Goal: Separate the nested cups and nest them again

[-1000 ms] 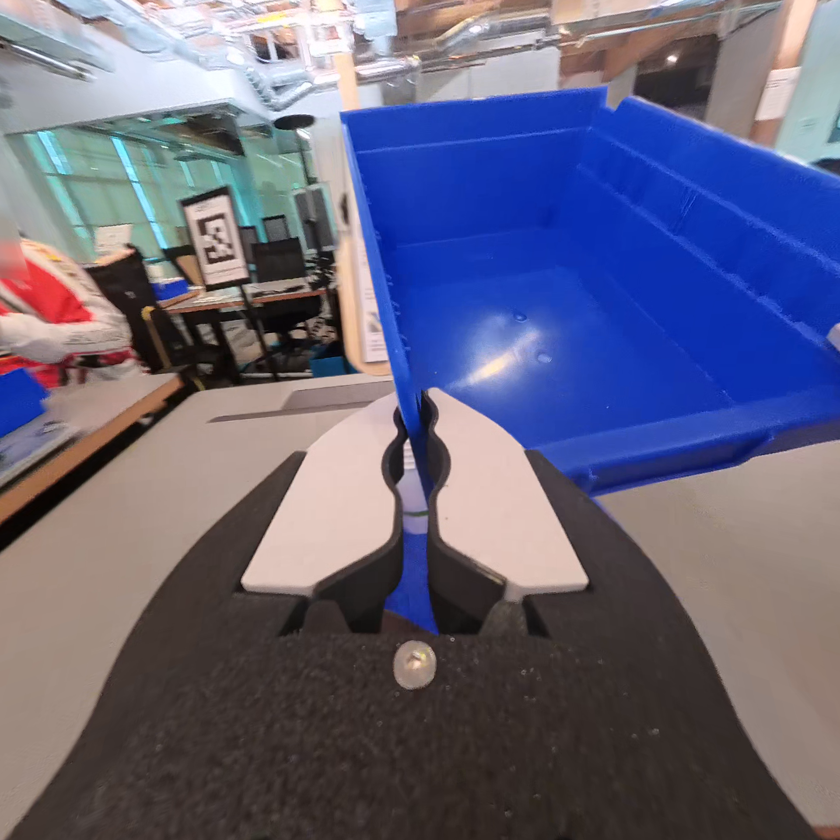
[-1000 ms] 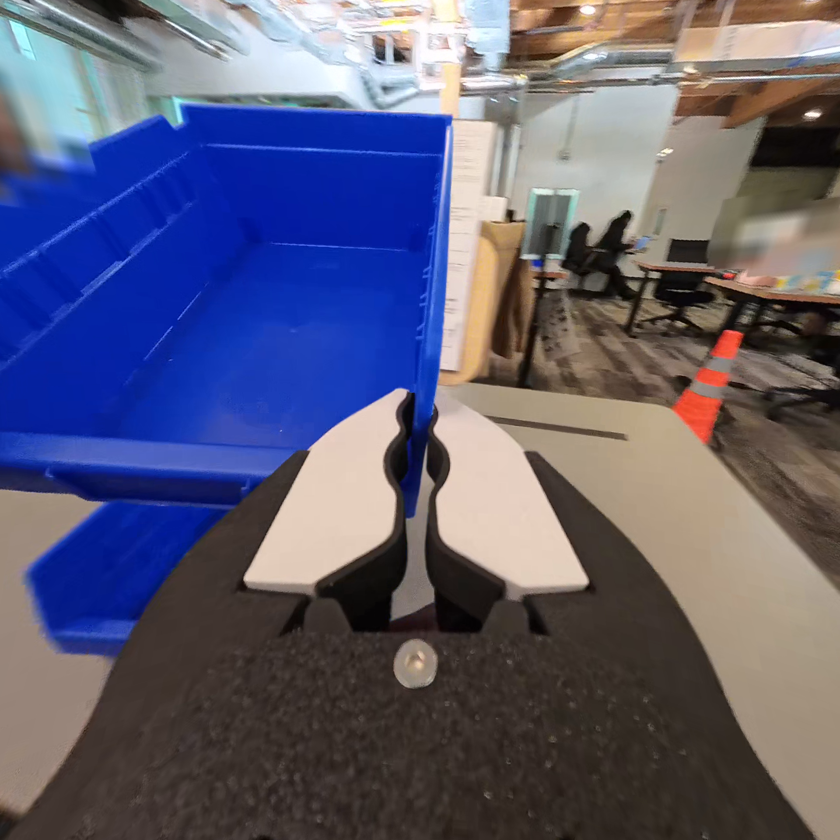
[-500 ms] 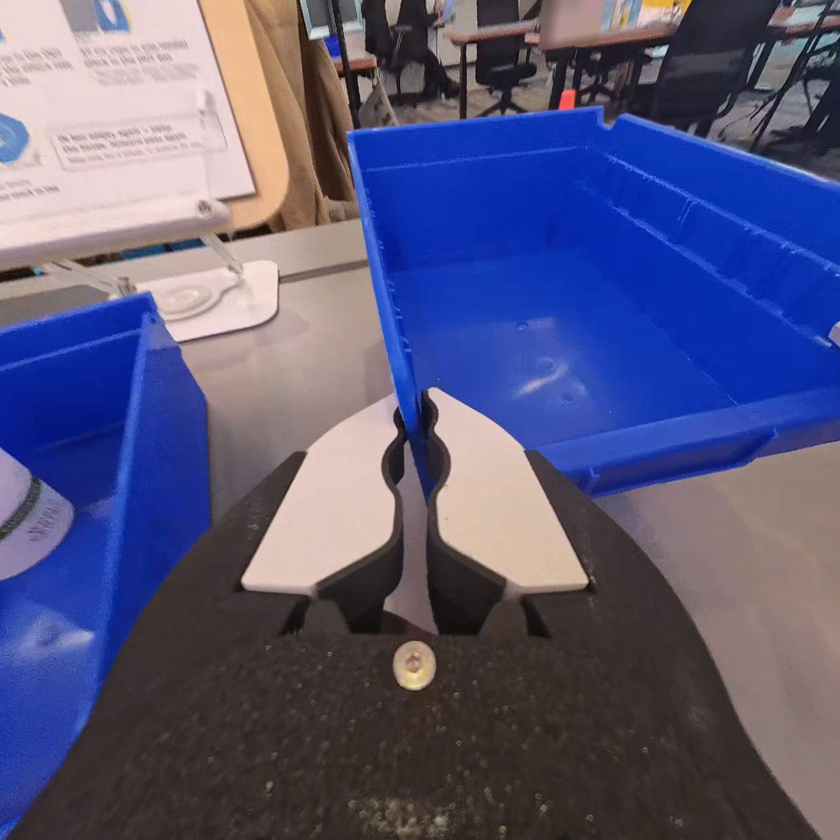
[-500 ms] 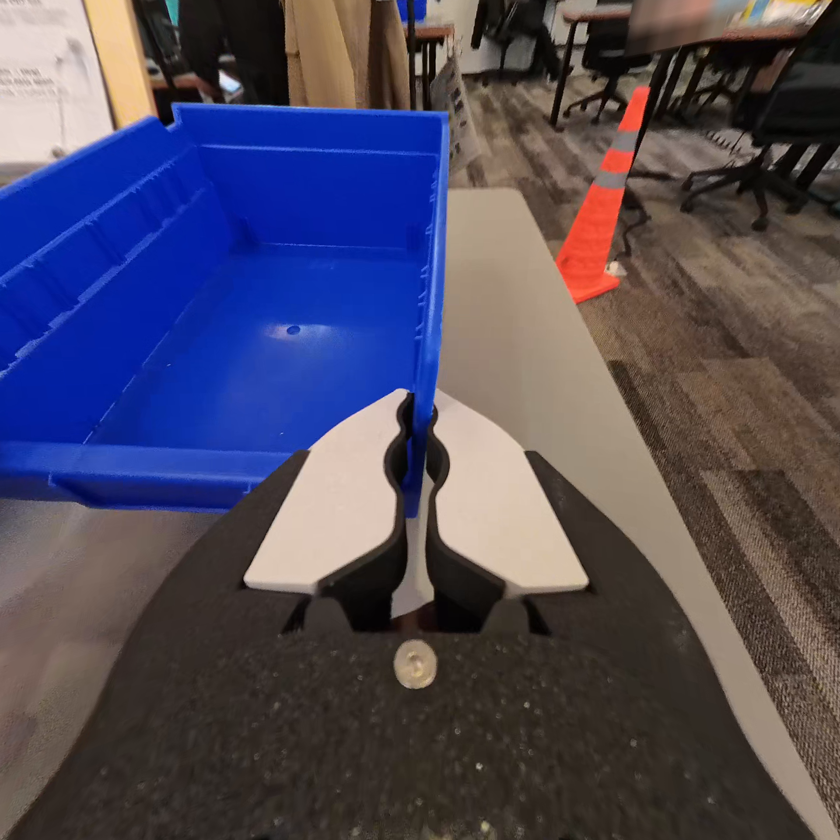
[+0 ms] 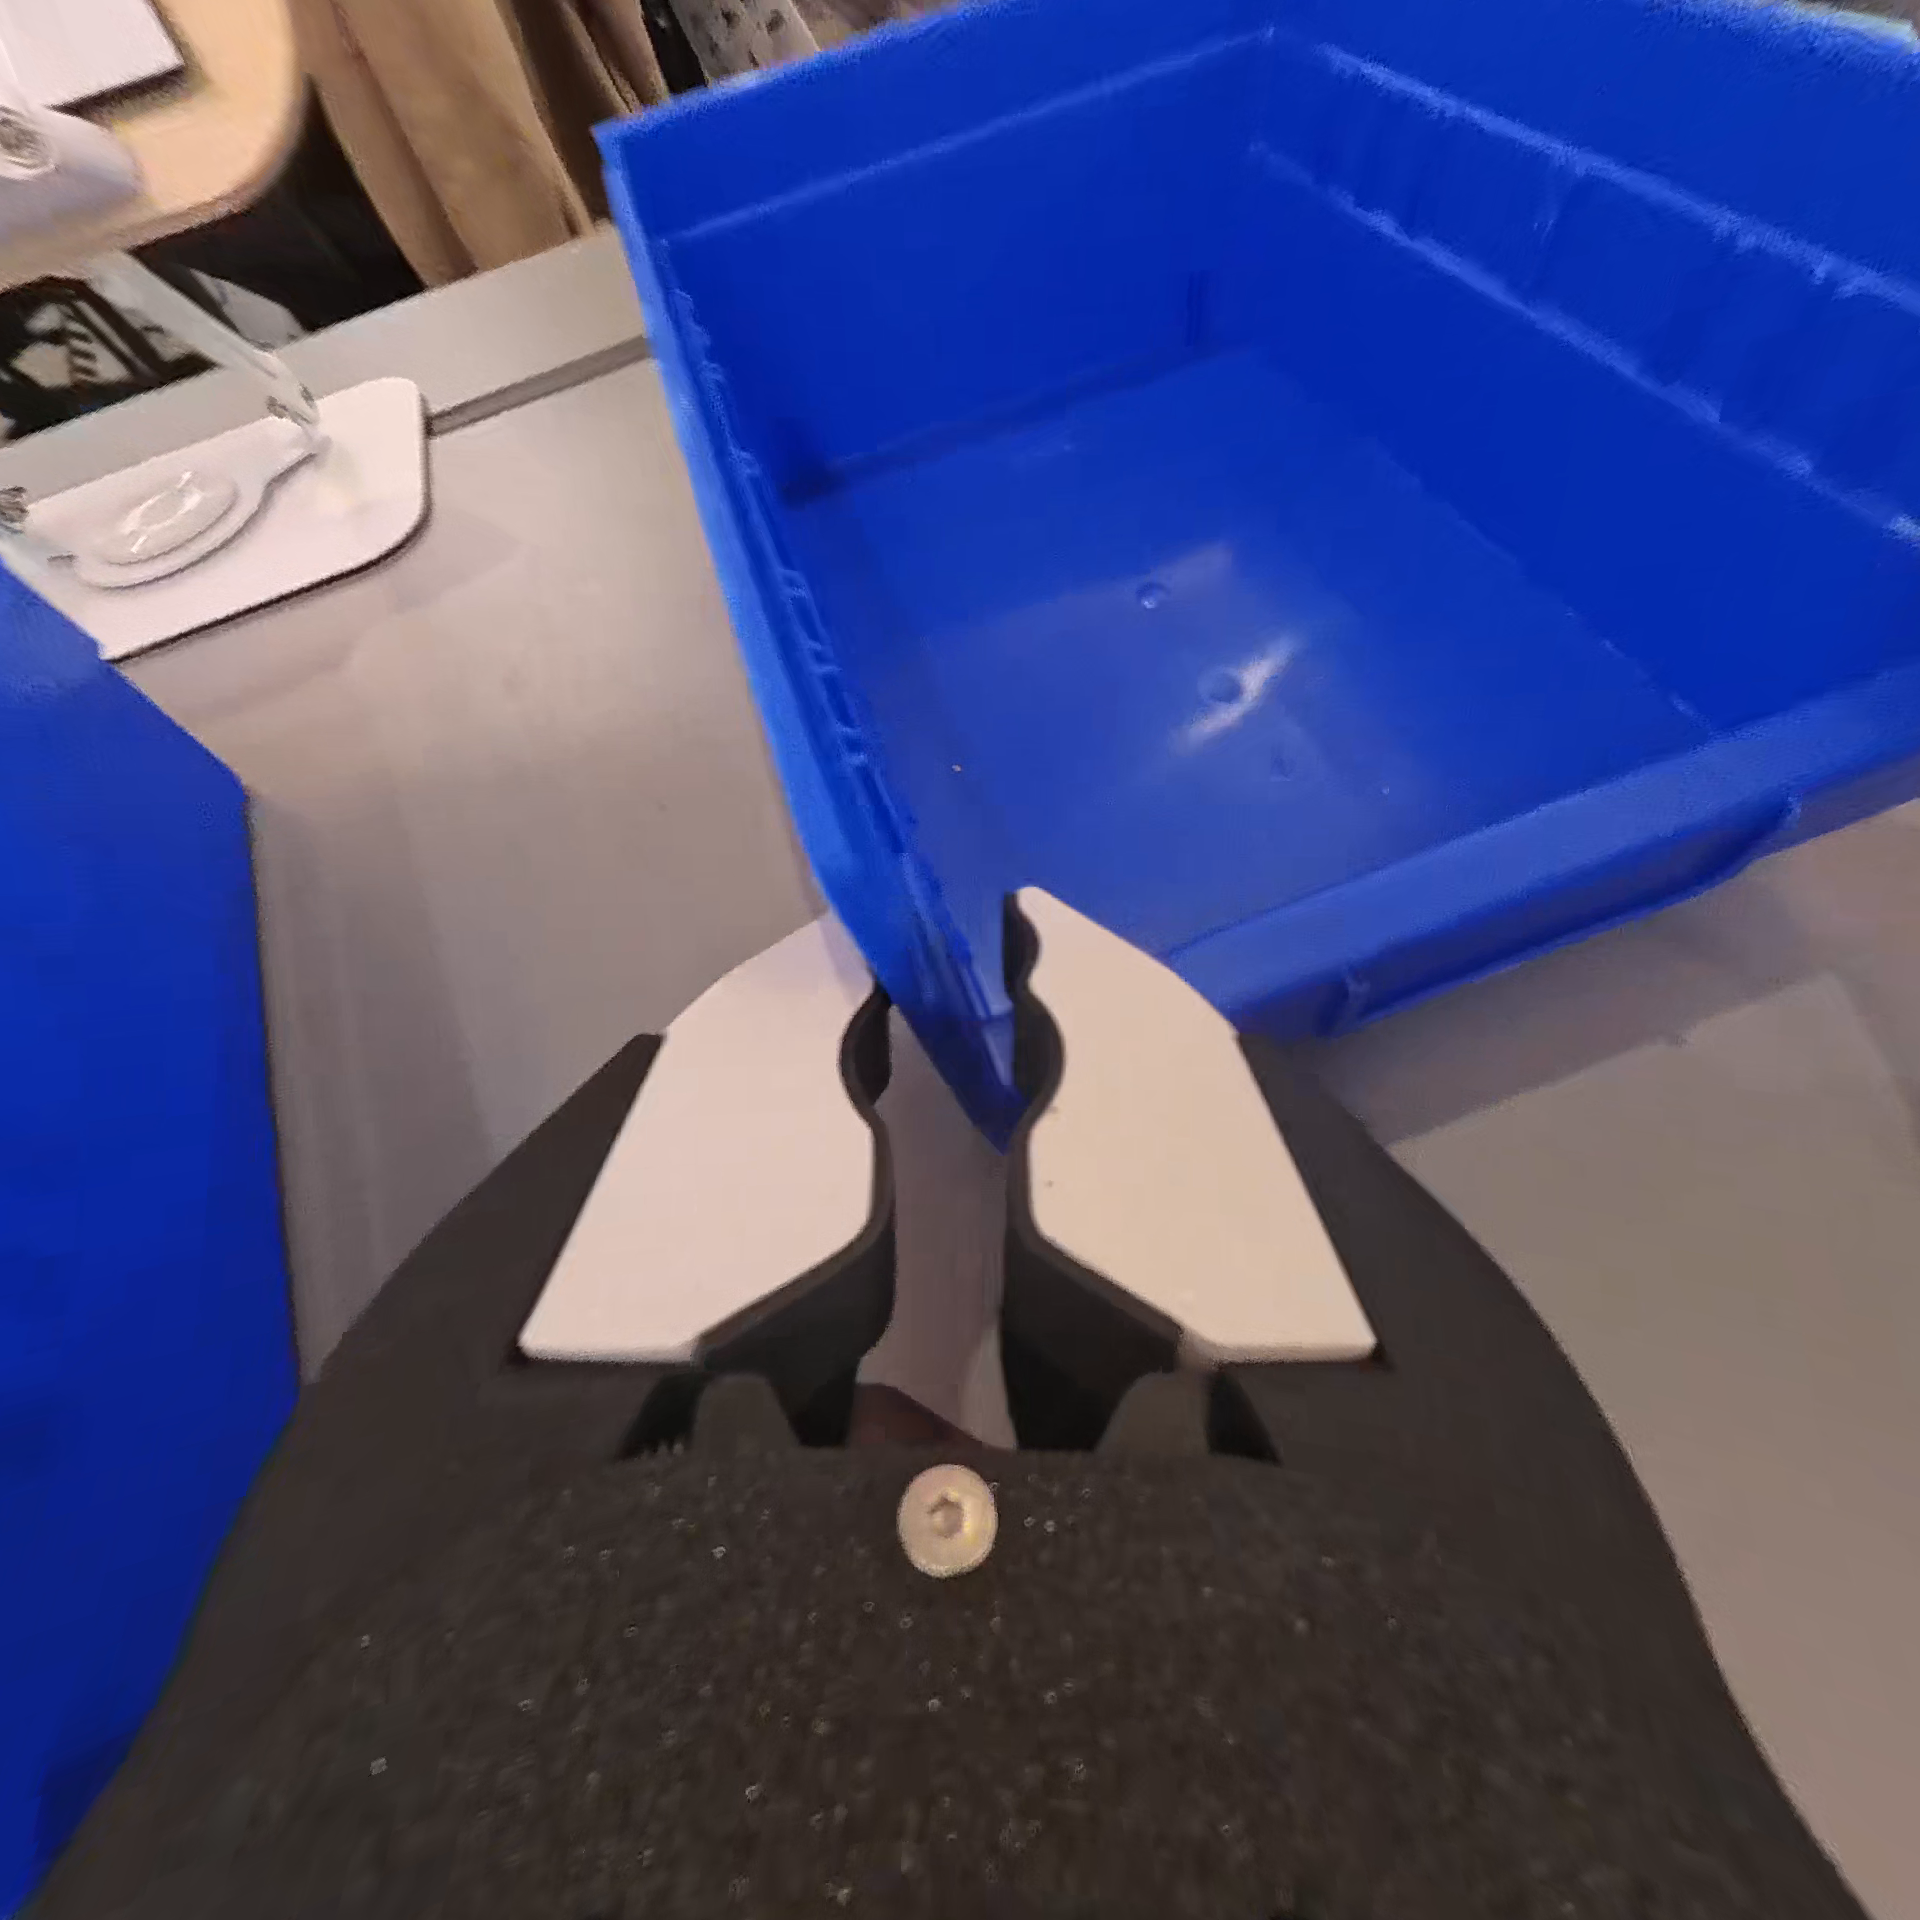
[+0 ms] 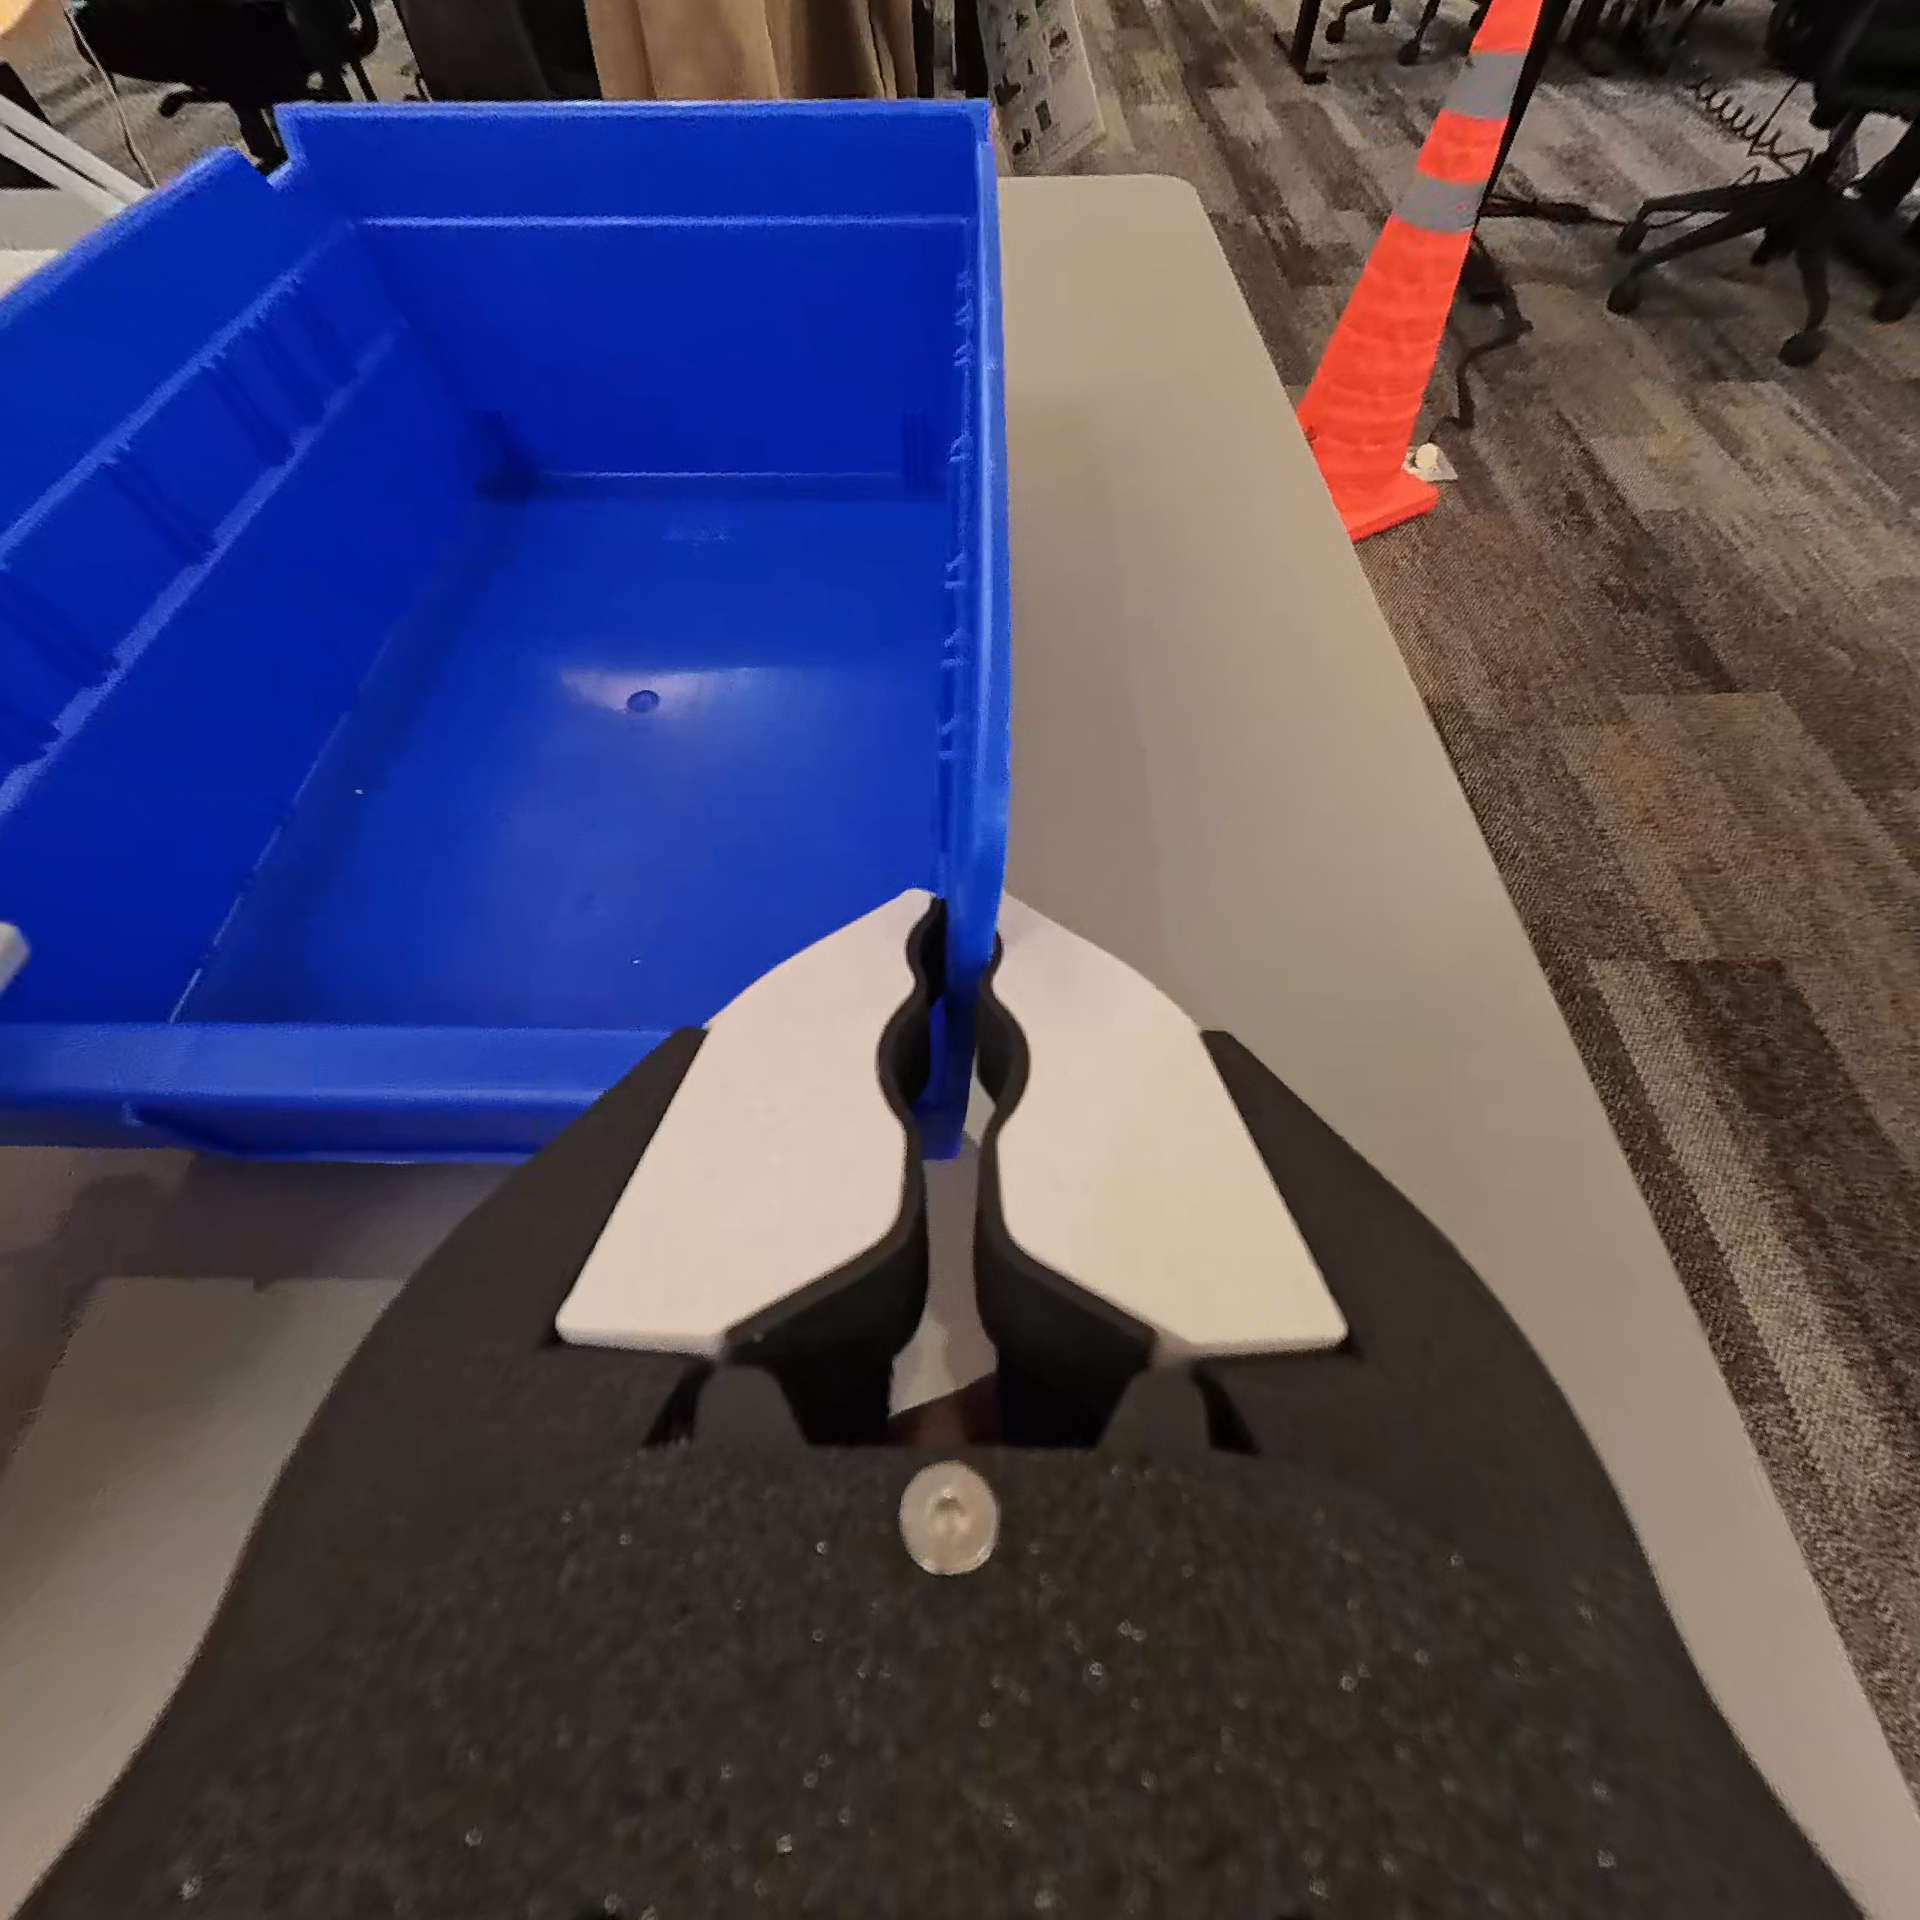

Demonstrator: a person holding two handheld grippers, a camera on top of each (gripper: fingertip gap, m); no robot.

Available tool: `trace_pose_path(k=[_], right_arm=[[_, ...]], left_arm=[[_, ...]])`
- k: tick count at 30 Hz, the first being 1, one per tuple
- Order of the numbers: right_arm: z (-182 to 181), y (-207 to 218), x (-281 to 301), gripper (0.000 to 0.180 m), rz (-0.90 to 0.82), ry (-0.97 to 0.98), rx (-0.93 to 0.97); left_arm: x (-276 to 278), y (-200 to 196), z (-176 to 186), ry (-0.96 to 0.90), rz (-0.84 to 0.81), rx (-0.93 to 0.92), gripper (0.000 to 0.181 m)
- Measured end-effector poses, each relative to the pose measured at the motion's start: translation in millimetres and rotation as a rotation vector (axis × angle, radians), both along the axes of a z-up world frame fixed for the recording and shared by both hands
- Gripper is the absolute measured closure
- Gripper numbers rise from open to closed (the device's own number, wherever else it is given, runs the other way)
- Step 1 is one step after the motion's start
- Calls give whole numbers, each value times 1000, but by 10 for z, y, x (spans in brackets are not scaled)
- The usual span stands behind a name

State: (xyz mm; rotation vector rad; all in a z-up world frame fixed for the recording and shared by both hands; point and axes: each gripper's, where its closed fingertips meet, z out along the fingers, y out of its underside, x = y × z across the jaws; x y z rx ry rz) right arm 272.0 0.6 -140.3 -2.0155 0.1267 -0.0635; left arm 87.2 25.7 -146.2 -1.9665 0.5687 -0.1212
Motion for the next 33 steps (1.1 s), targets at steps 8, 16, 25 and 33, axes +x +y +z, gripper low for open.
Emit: trace_pose_path(k=[8,16,25,33], right_arm=[[471,-333,-154,135,-59,-111,114],[385,-505,-3109,137,504,97,118],[112,-18,-3531,140,356,97,93],[114,100,-3622,177,205,120,100]], left_arm=[[-557,-492,374,-58,-84,73,137],[-2881,-726,718,-173,219,124,137],[-3591,-375,268,-231,353,16,139],[-3694,-200,216,-200,429,4,178]])
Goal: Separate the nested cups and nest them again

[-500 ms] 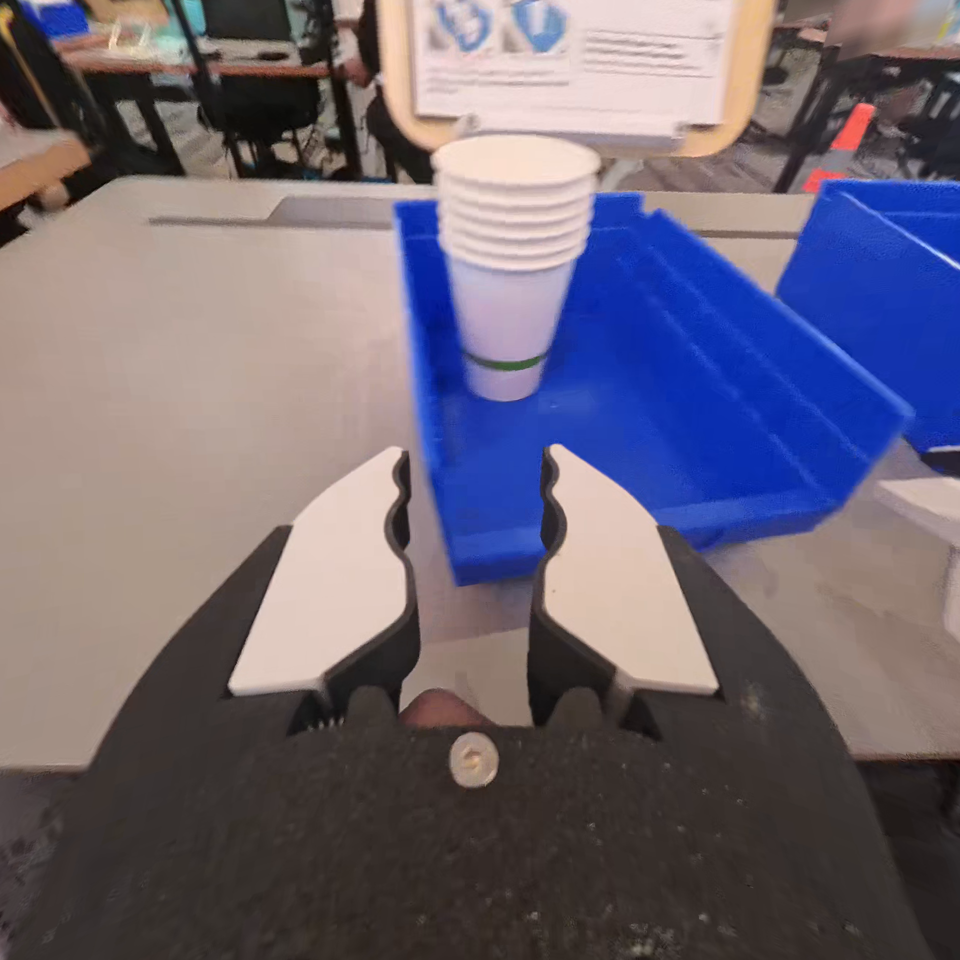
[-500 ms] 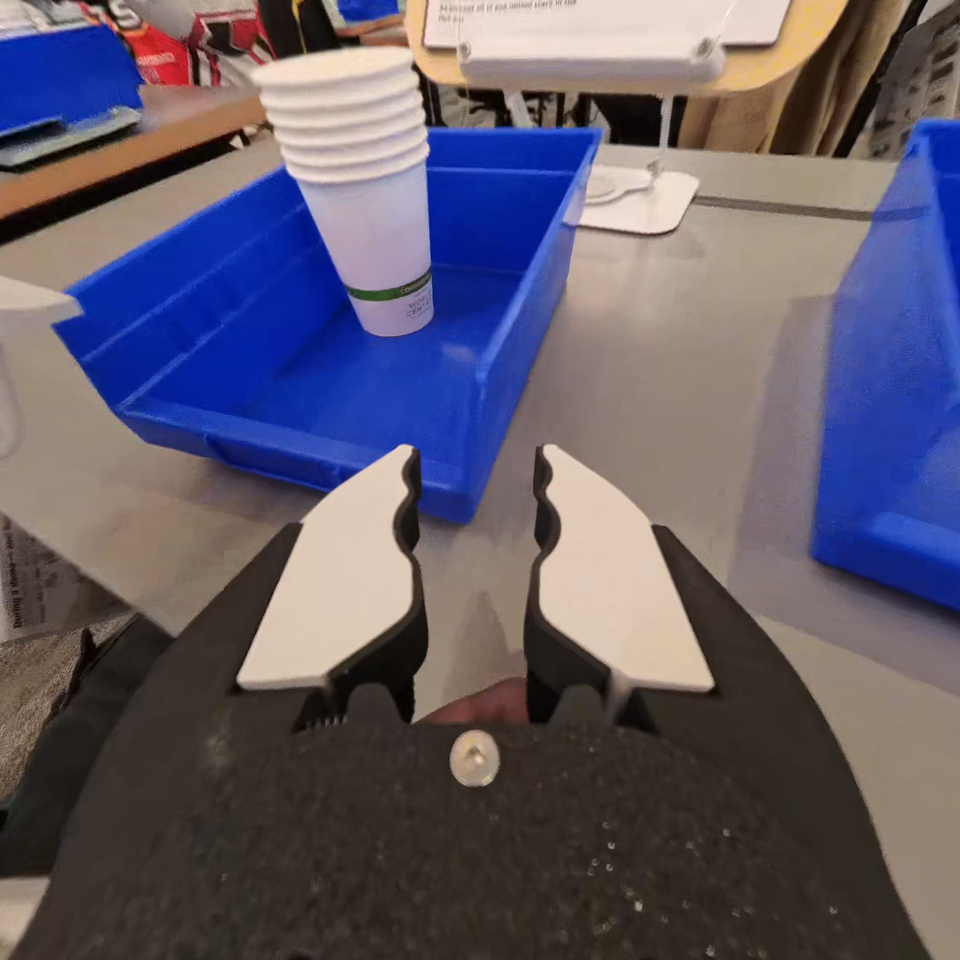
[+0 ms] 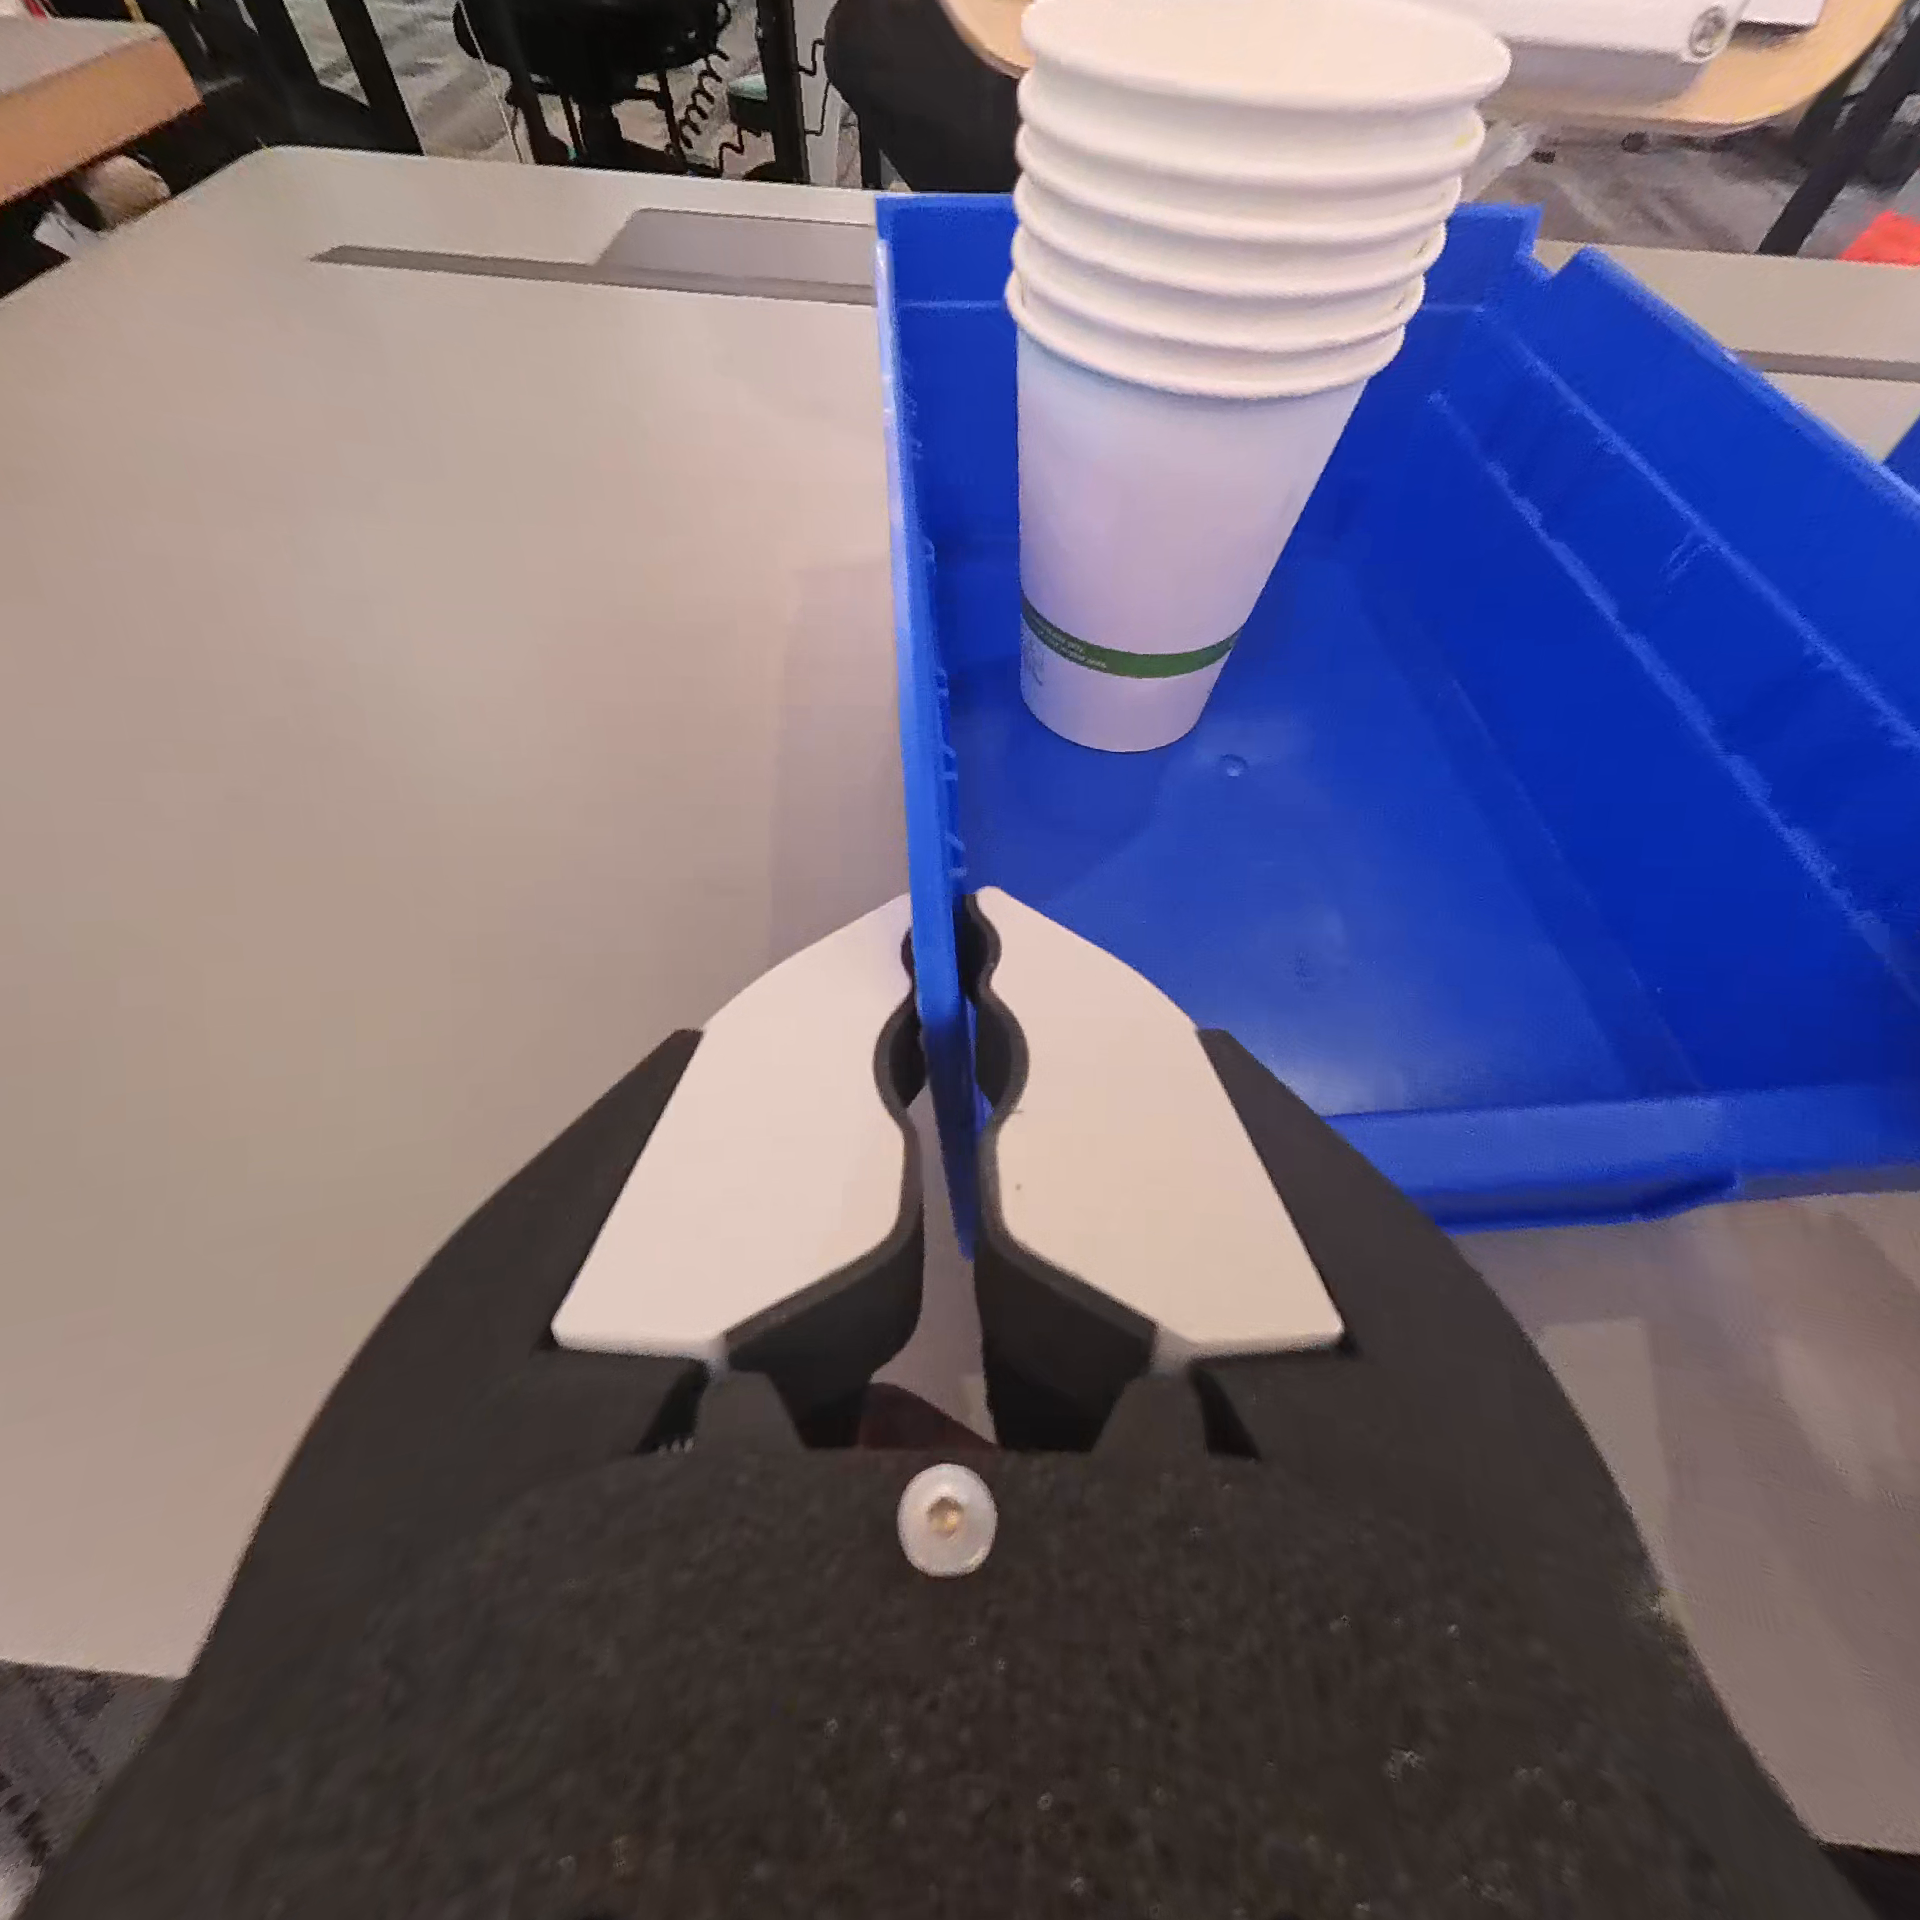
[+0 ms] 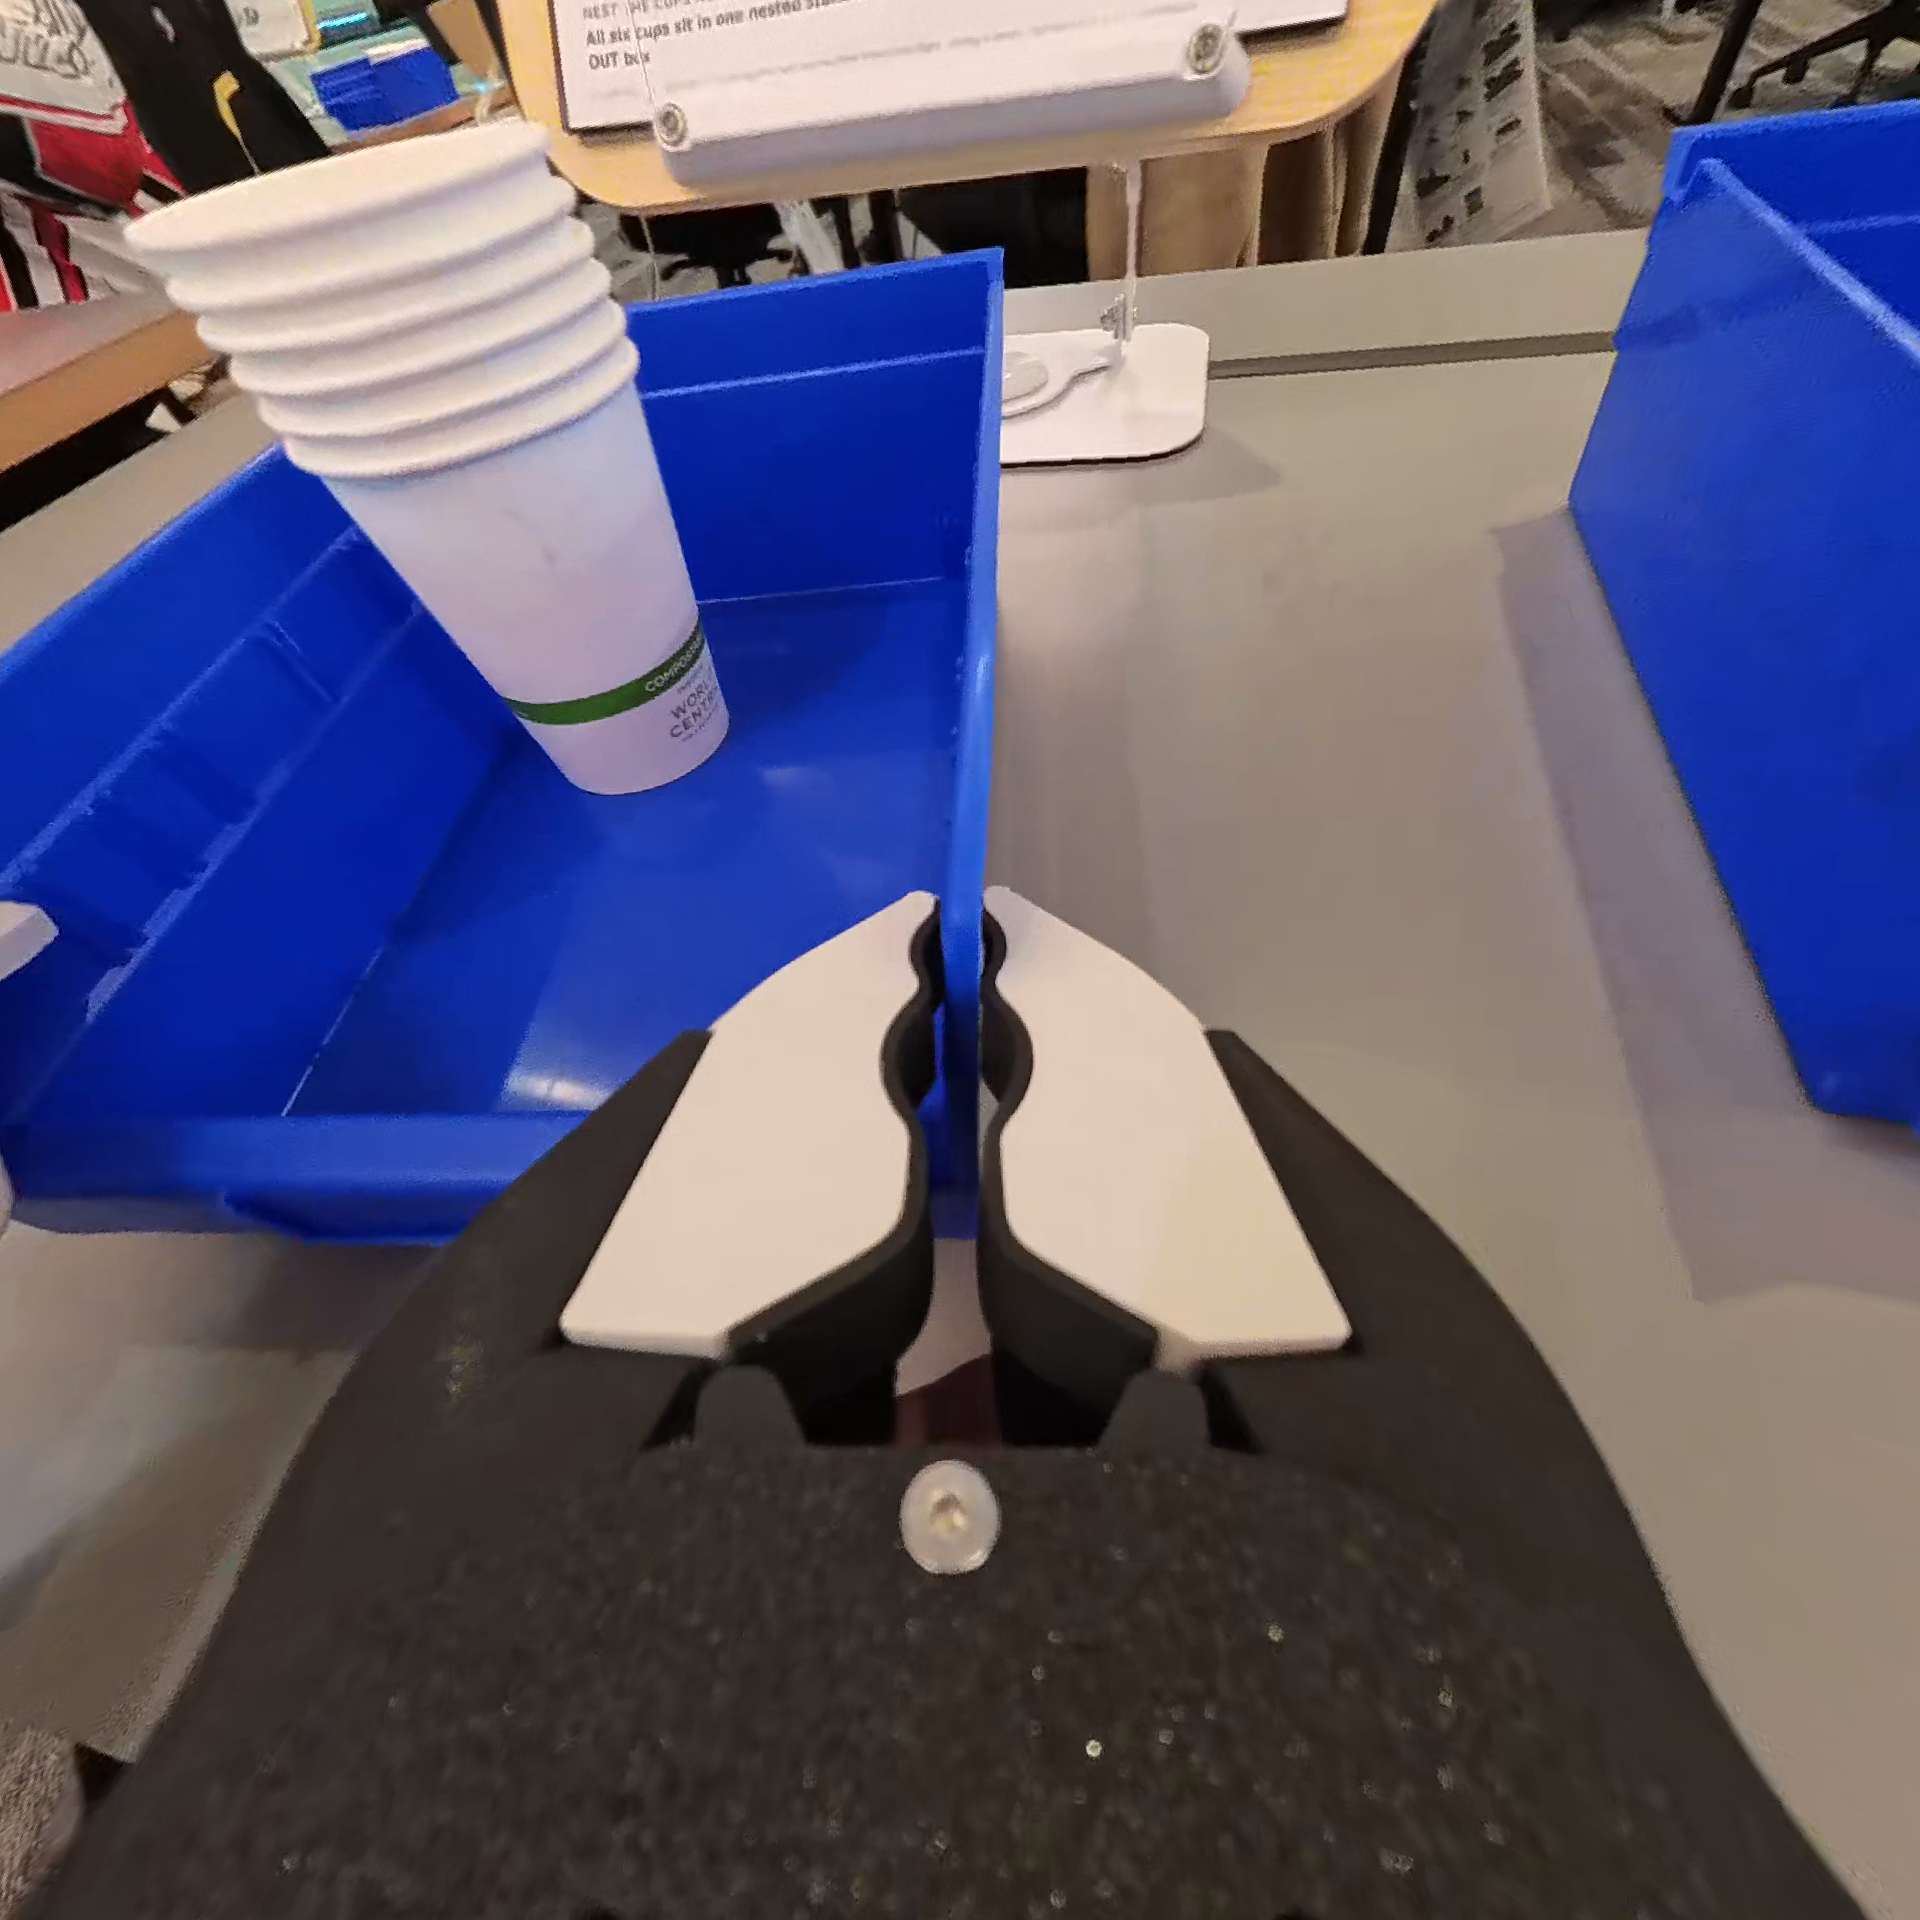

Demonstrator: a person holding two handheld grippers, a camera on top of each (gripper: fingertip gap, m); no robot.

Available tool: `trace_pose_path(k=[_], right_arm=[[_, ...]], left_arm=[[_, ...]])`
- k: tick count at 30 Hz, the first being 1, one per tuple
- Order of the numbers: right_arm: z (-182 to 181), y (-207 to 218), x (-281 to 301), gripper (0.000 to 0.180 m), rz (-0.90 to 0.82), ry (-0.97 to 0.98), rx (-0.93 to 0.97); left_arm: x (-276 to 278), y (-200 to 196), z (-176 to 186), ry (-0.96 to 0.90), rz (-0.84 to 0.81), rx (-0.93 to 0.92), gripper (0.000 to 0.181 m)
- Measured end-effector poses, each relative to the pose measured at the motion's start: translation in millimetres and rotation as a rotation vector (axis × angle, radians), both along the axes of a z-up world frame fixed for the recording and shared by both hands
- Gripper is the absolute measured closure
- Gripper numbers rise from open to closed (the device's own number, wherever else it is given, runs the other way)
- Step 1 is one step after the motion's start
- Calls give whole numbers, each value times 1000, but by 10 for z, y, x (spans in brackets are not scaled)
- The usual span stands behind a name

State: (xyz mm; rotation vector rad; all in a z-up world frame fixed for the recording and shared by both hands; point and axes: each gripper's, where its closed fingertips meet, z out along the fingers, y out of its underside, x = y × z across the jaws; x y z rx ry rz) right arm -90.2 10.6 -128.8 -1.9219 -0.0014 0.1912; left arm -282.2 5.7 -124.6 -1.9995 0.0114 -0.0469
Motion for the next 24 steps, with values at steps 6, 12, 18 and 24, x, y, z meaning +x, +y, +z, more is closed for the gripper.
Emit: trace_pose_path(k=[6,12,18,24], right_arm=[[65,-22,-611,176,-1,-12,47],[193,181,-1475,175,-15,-5,77],[280,516,-2096,175,-19,-5,65],[96,714,-2333,175,10,-39,7]], left_arm=[[-580,82,34,-4,-3,-8,178],[-1433,324,216,40,-24,19,178],[-2092,647,334,53,-21,37,178],[-2350,863,96,12,-23,-6,178]])
